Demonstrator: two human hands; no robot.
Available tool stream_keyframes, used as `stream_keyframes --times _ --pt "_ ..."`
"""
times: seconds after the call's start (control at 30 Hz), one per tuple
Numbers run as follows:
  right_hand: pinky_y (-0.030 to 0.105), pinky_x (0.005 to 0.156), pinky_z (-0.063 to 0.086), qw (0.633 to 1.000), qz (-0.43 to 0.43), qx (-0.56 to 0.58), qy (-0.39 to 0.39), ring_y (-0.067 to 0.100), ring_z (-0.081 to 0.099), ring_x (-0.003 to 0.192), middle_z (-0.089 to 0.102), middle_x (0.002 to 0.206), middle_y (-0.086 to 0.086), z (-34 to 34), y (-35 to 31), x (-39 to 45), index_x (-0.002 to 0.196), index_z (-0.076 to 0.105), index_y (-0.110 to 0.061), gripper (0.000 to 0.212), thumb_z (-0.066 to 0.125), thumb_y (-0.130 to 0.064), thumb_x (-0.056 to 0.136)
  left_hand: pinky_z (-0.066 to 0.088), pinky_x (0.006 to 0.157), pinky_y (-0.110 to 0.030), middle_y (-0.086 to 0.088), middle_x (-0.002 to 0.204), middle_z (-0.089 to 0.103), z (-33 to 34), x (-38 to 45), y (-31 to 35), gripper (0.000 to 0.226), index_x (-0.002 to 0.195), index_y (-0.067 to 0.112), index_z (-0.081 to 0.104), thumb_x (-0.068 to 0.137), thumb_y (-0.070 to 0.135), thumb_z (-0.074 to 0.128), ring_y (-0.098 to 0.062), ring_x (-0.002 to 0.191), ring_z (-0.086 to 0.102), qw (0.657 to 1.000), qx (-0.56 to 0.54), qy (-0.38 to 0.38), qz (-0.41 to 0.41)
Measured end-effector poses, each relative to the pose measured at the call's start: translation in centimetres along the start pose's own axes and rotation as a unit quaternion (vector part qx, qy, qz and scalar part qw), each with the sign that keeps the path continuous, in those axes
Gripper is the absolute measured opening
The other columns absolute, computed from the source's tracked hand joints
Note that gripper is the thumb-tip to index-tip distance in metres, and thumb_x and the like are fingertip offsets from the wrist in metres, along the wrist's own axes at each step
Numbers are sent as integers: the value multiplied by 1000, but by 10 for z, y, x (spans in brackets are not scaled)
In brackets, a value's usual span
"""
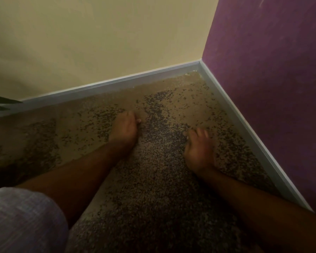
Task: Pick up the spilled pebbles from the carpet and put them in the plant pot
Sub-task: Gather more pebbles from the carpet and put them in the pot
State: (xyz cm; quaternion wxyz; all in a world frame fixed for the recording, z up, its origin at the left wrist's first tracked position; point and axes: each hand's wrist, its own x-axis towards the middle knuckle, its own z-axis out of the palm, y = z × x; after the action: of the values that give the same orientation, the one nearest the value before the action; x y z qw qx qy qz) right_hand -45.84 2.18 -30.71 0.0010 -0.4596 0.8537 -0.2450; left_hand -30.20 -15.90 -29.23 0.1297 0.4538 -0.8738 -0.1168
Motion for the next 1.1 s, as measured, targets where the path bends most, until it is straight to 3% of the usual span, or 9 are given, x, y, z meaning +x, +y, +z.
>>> stream_keyframes --times 0.33,0.43,0.5,0.6,0.63,0.73,0.83,1.0,1.1 --pt "36 76 40 1000 6 -14 -2 29 49 94 56 98 11 -4 -2 0 97 62 -11 20 49 -7 83 30 59 -29 6 75 52 -22 -14 -26 29 95 22 53 100 44 35 -13 64 45 997 -54 10 -54" --pt "38 79 42 1000 9 -23 3 30 50 94 56 98 12 -4 0 0 98 61 -11 20 49 -8 83 31 54 -27 4 64 50 -27 -17 -15 37 74 19 52 99 43 41 -14 57 45 979 -144 48 -133" --pt "39 82 42 999 17 -31 1 30 50 97 56 101 12 -4 -2 -1 100 61 -11 21 49 -9 82 35 46 -21 3 53 50 -35 -20 -7 43 65 17 52 97 44 44 -14 46 45 915 -322 34 -242" --pt "42 86 40 997 25 -79 -2 32 49 100 55 105 14 -6 -4 -1 104 58 -11 22 50 -13 83 19 36 -13 7 45 42 -55 -30 -1 30 67 21 44 96 28 39 -8 35 31 672 -634 -98 -370" --pt "42 87 40 996 27 -90 -6 33 49 101 55 107 15 -7 -5 -2 106 57 -11 24 50 -15 83 16 38 -13 6 46 40 -62 -36 1 21 67 21 42 88 21 40 -8 35 29 619 -678 -119 -378" --pt "43 88 39 994 23 -107 -18 34 49 103 55 108 16 -9 -7 -1 103 56 -11 20 51 -16 84 29 48 -19 -3 57 51 -78 -56 -1 16 72 14 54 78 20 40 -15 48 40 570 -711 -129 -392" --pt "45 89 39 994 27 -102 -30 35 48 103 54 108 17 -12 -11 -3 99 55 -11 17 51 -14 83 32 53 -23 -1 66 51 -83 -68 2 22 79 14 59 86 21 40 -14 54 42 608 -673 -151 -393" --pt "44 99 35 974 -33 -187 -125 33 42 118 47 127 16 -33 -14 -13 128 43 -10 42 38 -6 86 43 46 -25 1 60 55 -59 -108 37 35 73 16 61 95 41 50 -14 49 48 870 -403 -194 -208" --pt "41 100 35 957 -104 -219 -161 29 42 118 44 131 13 -48 -6 -24 130 42 -11 43 35 -7 89 54 62 -34 3 76 66 -31 -135 54 30 87 21 57 89 51 54 -16 68 61 964 -184 -170 -85"
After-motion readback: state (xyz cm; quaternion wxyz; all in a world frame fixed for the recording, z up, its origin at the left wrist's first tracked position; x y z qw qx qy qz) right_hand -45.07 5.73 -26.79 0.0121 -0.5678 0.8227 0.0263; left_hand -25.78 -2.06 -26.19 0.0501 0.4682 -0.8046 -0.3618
